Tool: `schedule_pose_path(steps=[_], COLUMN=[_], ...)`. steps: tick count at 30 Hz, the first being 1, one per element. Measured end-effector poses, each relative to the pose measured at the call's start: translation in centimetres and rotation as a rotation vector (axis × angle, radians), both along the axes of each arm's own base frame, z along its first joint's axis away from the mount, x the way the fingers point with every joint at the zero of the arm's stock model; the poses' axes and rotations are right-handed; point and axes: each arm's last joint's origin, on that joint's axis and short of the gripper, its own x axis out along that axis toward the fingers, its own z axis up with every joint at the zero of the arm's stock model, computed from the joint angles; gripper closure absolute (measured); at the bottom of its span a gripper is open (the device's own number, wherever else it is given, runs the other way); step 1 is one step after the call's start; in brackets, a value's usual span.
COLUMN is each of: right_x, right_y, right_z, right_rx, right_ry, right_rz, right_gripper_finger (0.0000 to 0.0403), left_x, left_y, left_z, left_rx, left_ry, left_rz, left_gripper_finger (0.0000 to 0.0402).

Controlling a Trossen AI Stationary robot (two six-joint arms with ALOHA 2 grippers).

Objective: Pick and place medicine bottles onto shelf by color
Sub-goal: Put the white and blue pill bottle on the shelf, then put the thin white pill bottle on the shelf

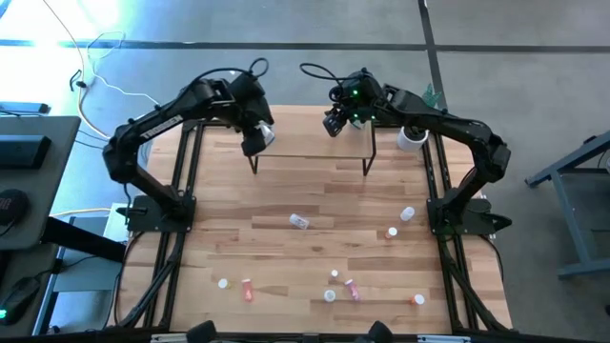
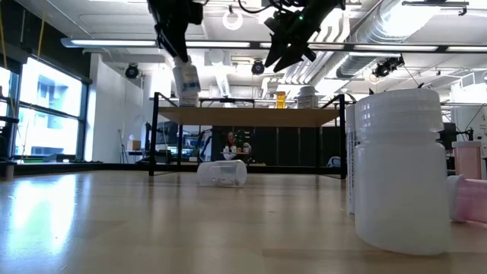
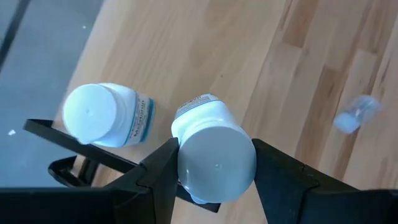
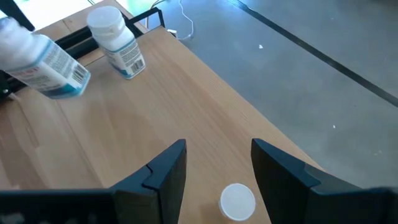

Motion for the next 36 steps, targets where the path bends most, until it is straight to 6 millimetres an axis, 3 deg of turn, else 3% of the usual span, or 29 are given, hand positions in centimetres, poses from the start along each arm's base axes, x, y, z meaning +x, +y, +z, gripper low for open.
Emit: schedule_pose_path(steps=[14, 22, 36], right_x=[-0.1, -0.1, -0.1], right_y=[0.1, 0.1, 0.1], right_z=[-0.1, -0.1, -0.1], right_rx=[-0.004, -0.004, 0.009], right_ry=[0.022, 0.021, 0.011], right_rz=[0.012, 0.012, -0.001], right_gripper_finger=[0.0231, 0.0231, 0.0231], left_x=[0.3, 0.4, 0.4], left_y=[2.8, 3.0, 3.0], left_z=[-2.5, -2.6, -3.0], left_rx=[-0.048, -0.051, -0.058], left_ry=[0.093, 0.100, 0.122], left_rz=[-0.026, -0.031, -0.029], left_gripper_finger=[0.0236, 0.0232, 0.0141])
